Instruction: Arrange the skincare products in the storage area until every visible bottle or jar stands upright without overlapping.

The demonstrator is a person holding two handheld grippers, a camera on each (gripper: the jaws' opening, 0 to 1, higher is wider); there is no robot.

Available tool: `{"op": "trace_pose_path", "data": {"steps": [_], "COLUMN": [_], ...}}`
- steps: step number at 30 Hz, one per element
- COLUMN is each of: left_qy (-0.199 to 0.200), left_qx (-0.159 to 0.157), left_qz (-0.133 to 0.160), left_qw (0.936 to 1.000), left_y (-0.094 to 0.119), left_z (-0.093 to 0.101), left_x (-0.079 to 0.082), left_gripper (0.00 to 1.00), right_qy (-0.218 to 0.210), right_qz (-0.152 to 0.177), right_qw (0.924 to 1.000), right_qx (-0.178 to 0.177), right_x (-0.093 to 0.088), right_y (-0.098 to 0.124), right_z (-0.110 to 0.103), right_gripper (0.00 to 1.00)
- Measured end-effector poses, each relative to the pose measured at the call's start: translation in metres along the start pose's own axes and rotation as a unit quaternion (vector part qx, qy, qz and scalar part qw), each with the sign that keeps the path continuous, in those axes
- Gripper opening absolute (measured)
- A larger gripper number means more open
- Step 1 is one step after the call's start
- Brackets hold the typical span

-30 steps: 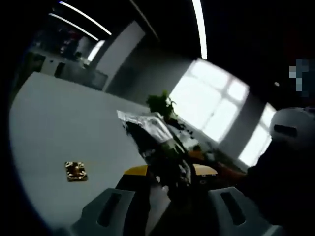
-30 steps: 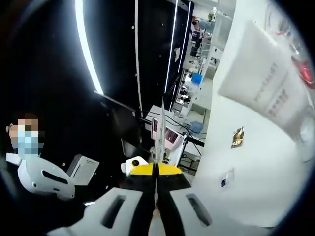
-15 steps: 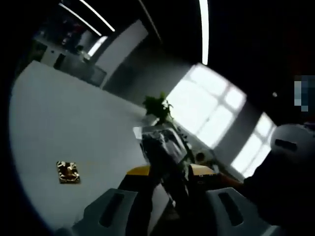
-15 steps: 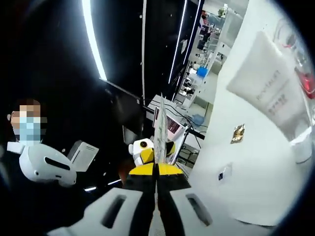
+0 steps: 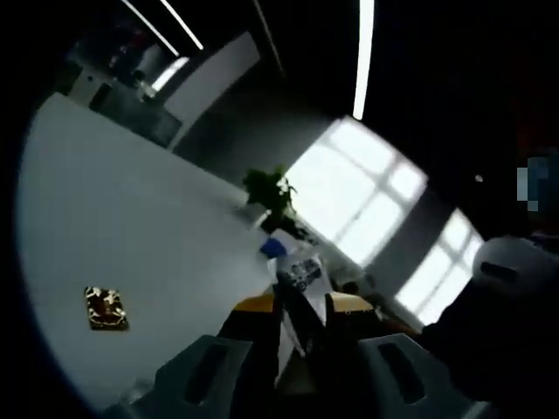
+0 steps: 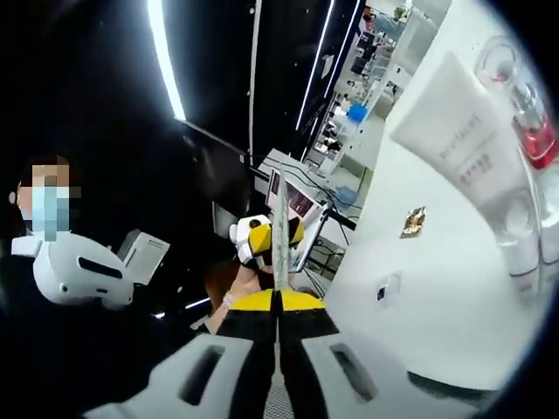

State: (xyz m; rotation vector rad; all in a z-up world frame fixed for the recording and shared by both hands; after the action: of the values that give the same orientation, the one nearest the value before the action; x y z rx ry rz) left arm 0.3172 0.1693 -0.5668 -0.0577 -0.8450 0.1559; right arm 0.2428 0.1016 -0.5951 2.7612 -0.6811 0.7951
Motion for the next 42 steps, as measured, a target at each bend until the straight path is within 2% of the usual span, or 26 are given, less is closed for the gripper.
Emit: {"op": "trace_pose_path", "data": {"steps": [6,8,10,14,22,38,42], "left_qy": [-0.014,-0.012,-0.002,0.008,0.027,0.039,0.028], "left_qx": [0.018,0.020,0.010,0.010,0.018,0.088,0.104], "left_qz": [-0.015,-0.011,-0.006,-0.002,-0.007,-0.072,-0.095], "left_qw": [0.9996,0.9997,0.9999,0.9999,0.9995,0.9928,0.9896], "left_y": [-0.004,-0.003,-0.005,-0.009,-0.016,-0.023,-0.023], "left_z": [-0.005,-0.007,-0.006,-0.007,-0.018,-0.059,-0.067], "left_x": [-0.005,-0.004,-0.003,-0.003,-0.006,-0.034,-0.042], "left_gripper": [0.10,0.05,0.03,0.00,0.00,0.00,0.00], "right_qy": [0.002,0.002,0.001,0.004,0.003,0.014,0.022], "right_qz": [0.000,0.000,0.001,0.004,0.010,-0.010,-0.020], "right_qw": [0.9998,0.9996,0.9995,0.9991,0.9978,0.9892,0.9858], "right_qx": [-0.021,-0.028,-0.032,-0.042,-0.066,-0.146,-0.166], "right_x": [0.000,-0.001,0.000,0.001,0.003,-0.005,-0.008], "right_y": [0.003,0.004,0.005,0.008,0.011,0.019,0.019], "right_z": [0.008,0.012,0.014,0.018,0.029,0.064,0.072], "right_gripper": [0.01,0.01,0.01,0.01,0.01,0.01,0.01]}}
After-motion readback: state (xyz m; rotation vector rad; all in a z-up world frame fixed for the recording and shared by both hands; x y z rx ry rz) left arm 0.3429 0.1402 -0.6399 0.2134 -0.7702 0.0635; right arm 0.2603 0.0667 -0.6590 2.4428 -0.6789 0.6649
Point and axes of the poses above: the point that each gripper's makers call its tool centre point, and the gripper's own axes: y roughly backward along the fingers, z roughly to its right, x roughly out of its top, the point moved 1 cm from there along y, roughly backward along the fingers, and after that the axes turned 10 degrees about -x, right-handed, at the moved point
